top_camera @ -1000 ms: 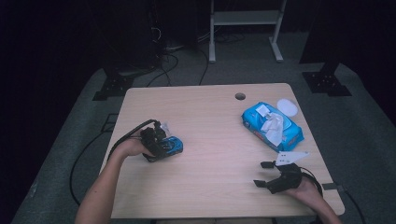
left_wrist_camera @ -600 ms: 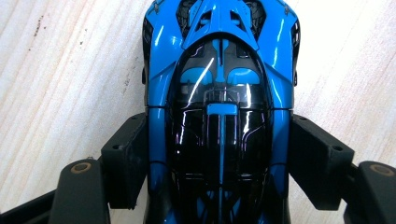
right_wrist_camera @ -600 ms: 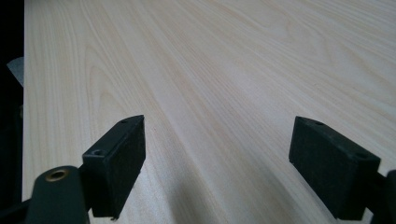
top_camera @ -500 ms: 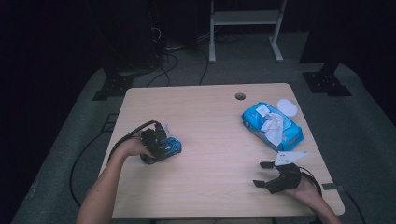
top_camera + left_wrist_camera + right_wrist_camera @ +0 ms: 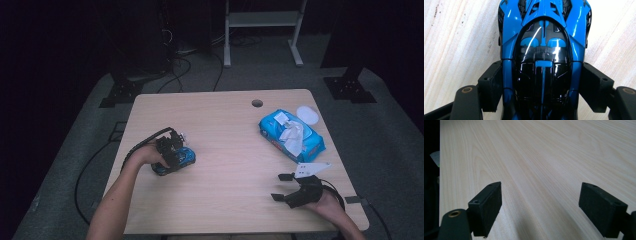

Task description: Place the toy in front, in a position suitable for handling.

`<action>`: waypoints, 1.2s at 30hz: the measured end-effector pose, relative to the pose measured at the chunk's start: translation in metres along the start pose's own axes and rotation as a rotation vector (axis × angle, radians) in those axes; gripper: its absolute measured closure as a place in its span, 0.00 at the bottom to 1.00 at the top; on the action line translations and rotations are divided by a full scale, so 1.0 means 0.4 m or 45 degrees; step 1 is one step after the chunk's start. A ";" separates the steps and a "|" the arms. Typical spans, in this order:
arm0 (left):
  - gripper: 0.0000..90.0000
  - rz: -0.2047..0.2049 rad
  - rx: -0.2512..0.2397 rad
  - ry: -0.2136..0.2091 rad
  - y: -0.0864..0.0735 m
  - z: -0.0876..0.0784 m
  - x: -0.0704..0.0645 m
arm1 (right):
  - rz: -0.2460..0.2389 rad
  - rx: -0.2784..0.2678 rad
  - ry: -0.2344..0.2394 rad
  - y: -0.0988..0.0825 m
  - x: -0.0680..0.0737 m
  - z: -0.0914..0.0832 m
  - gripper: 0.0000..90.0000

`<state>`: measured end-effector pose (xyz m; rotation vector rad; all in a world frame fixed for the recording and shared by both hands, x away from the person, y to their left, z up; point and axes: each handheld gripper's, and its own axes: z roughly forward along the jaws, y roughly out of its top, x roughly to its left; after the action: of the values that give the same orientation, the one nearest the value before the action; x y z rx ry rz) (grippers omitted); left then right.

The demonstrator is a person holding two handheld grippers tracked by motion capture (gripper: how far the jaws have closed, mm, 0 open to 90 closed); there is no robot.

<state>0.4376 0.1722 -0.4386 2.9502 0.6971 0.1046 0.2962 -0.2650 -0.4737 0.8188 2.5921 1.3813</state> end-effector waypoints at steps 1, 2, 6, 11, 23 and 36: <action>0.31 -0.001 0.001 0.001 0.000 0.000 0.000 | 0.000 -0.004 0.002 0.000 -0.001 0.000 0.20; 0.31 -0.003 -0.004 0.000 0.000 -0.001 0.000 | 0.002 -0.005 0.001 -0.001 -0.001 -0.001 0.20; 0.31 -0.003 -0.045 -0.006 -0.004 -0.001 0.000 | 0.008 -0.014 -0.002 -0.001 -0.003 -0.004 0.20; 0.31 0.009 -0.086 -0.032 -0.012 -0.006 0.000 | 0.014 -0.010 -0.002 -0.001 -0.005 -0.004 0.20; 0.31 0.030 -0.187 0.013 -0.013 -0.059 -0.015 | 0.013 -0.019 -0.003 0.001 -0.005 -0.004 0.20; 0.31 0.310 -0.319 -0.024 0.123 -0.110 -0.161 | 0.024 -0.034 -0.015 0.002 -0.010 -0.013 0.20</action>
<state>0.3978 0.1034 -0.3916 2.7746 0.2935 0.1705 0.2983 -0.2703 -0.4707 0.8471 2.5578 1.4081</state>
